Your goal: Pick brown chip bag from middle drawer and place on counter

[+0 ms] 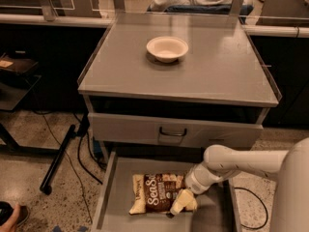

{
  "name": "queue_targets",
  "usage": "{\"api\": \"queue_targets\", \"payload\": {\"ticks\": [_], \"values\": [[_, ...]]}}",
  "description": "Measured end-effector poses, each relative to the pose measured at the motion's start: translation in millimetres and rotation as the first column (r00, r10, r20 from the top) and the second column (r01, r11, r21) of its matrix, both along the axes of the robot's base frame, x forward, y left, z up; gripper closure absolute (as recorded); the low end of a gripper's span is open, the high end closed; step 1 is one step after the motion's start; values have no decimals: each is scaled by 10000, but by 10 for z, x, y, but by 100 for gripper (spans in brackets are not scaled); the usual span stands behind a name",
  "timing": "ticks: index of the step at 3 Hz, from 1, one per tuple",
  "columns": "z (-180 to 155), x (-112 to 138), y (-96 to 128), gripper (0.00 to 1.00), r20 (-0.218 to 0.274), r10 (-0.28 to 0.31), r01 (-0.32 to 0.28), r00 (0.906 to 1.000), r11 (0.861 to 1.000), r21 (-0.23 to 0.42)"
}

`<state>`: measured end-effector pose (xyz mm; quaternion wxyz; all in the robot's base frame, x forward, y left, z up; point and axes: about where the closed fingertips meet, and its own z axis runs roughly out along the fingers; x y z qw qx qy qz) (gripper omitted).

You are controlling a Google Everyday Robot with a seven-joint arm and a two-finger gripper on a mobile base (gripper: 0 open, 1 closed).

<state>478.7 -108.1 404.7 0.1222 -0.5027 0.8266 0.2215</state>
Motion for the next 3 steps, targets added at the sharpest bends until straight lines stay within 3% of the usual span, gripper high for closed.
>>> {"api": "queue_targets", "payload": {"ticks": [1,2,3], "values": [[-219,34,-59,0,-200,-11,9,9998,10000,-95],[-247,37,-61,16,-229,-18,16,9997,10000,-96],[-247,37,-61,39,-229,-18,16,9997,10000,-96]]}}
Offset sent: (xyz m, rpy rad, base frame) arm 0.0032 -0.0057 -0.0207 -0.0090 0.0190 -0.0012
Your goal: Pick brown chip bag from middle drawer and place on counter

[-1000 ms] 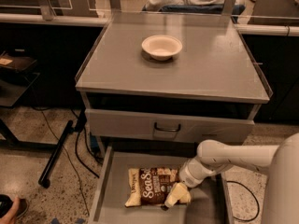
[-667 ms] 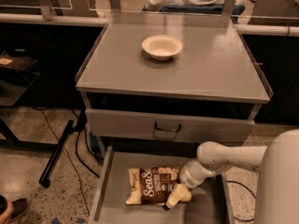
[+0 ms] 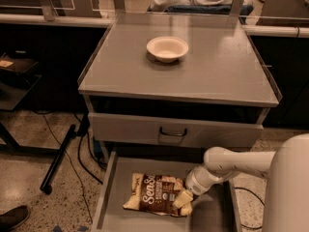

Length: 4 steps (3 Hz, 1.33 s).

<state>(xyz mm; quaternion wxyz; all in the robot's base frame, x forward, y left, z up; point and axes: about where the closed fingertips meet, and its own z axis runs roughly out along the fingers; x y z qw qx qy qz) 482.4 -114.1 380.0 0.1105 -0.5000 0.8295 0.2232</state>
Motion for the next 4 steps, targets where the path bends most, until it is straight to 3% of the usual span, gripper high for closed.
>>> {"api": "queue_targets", "payload": {"ticks": [2,4], "values": [[-1,-1,1,99,-1,1,-1,10000,10000,0],[125,-78,31,100,59,-254,253,9997,9996,107]]}}
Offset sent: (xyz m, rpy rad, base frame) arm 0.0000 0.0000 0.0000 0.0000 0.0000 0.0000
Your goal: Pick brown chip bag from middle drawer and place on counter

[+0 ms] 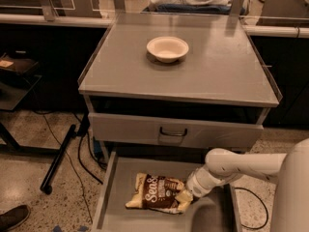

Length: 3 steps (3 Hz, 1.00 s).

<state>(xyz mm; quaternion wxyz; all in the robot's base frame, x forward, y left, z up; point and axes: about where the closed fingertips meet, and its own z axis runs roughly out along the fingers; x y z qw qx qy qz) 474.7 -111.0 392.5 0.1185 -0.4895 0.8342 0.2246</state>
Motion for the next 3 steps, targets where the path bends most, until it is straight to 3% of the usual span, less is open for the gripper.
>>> {"api": "queue_targets", "payload": {"ticks": [3], "values": [[903,-445,-318,100,624,-1162,1155,9913,9932,138]]}}
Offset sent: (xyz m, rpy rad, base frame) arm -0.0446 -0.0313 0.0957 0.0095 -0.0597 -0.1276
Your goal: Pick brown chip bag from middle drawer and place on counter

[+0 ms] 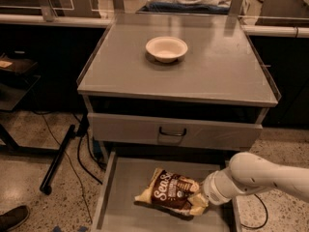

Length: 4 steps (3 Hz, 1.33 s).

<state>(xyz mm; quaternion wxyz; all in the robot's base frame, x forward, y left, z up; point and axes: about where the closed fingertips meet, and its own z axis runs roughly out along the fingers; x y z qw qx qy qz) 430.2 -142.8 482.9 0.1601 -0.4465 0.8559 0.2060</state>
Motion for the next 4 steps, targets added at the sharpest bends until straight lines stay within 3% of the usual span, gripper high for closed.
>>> {"api": "queue_targets", "payload": {"ticks": [1,2,3,4], "values": [[345,-179,-238,100,371,-593,595,9976,9982,-50],[810,-358,-570,100,983,-1415,1450,9851,9890,-298],[810,-358,-570,100,983,-1416,1451,9850,9890,-298],[1065,-385,-703,100,1100,-1796,1866,9776,9808,-564]]}}
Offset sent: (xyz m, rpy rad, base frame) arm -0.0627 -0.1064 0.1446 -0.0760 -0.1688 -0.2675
